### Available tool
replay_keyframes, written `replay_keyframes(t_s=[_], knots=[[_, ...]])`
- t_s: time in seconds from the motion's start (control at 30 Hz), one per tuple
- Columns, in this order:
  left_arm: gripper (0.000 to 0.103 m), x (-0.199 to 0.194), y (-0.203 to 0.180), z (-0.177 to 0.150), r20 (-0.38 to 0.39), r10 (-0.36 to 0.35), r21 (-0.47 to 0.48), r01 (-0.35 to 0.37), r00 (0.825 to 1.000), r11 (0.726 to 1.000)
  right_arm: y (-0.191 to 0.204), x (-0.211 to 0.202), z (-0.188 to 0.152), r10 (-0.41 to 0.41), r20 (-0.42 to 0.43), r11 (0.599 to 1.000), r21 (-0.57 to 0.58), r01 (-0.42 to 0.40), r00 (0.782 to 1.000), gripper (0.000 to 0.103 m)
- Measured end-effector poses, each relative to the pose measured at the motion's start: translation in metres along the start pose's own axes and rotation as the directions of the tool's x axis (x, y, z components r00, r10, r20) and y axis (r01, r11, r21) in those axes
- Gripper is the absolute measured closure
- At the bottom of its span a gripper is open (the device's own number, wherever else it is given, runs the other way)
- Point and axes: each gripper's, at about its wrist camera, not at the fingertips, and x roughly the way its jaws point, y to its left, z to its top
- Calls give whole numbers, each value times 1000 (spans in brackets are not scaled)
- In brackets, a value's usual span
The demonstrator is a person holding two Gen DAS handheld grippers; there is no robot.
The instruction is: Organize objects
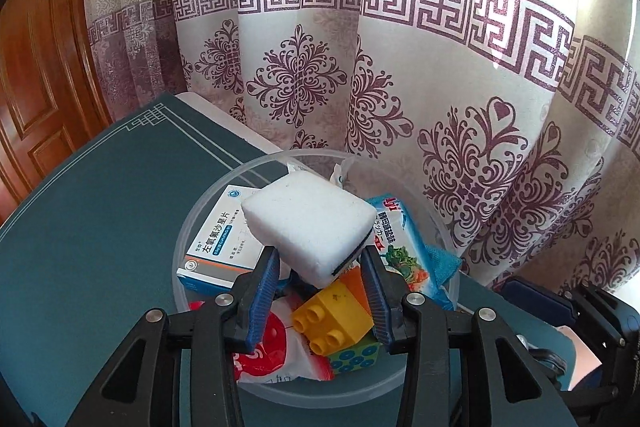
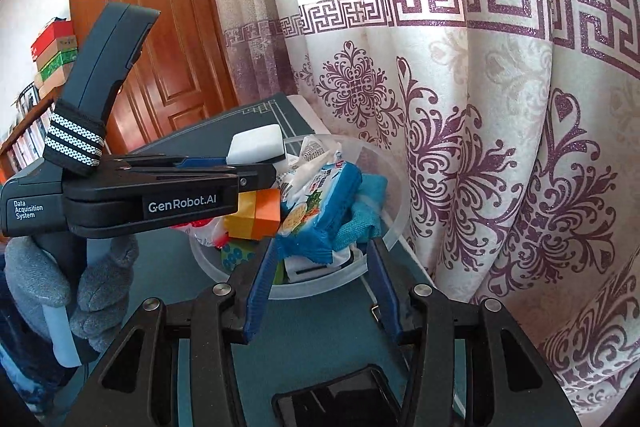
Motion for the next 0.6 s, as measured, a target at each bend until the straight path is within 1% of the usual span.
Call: replay_keyframes(t_s=[0.03,0.1,0.2,0.27,0.3,0.37,0.43,0.47,0.5,0.53,0.6], knots=[[40,1,2,0,-7,-1,-9,1,1000,1000,0,0,0,0,0,1000,1,0,1000,55],[27,-1,4,0,-1,0,-29,0,1000,1000,-1,0,0,-2,0,1000,2,2,1000,55],[26,-7,8,-2,9,3,-38,-3,1000,999,0,0,0,-3,-2,1000,1,3,1000,55],[23,-13,9,-3,17,13,-39,-12,1000,999,2,1,1,1,-6,1000,0,-1,1000,55],[19,-17,10,-4,26,20,-37,-19,999,999,2,1,1,2,-7,1000,-1,-2,1000,54],[14,-27,11,-6,51,38,-34,-36,998,999,3,0,1,7,-8,1000,-3,-7,1000,49],[7,-38,12,-8,74,57,-36,-54,996,998,5,-2,0,16,-10,1000,-2,-16,1000,39],[5,-43,13,-9,86,69,-39,-66,994,997,5,-2,0,20,-13,1000,-2,-20,1000,36],[1,-48,13,-11,95,86,-44,-83,992,996,6,-1,0,26,-20,1000,-2,-26,999,30],[0,-52,14,-13,105,110,-51,-105,988,993,6,-1,0,30,-25,1000,0,-30,999,24],[0,-58,15,-18,104,159,-63,-153,982,986,7,-1,-1,24,-30,1000,4,-24,999,19]])
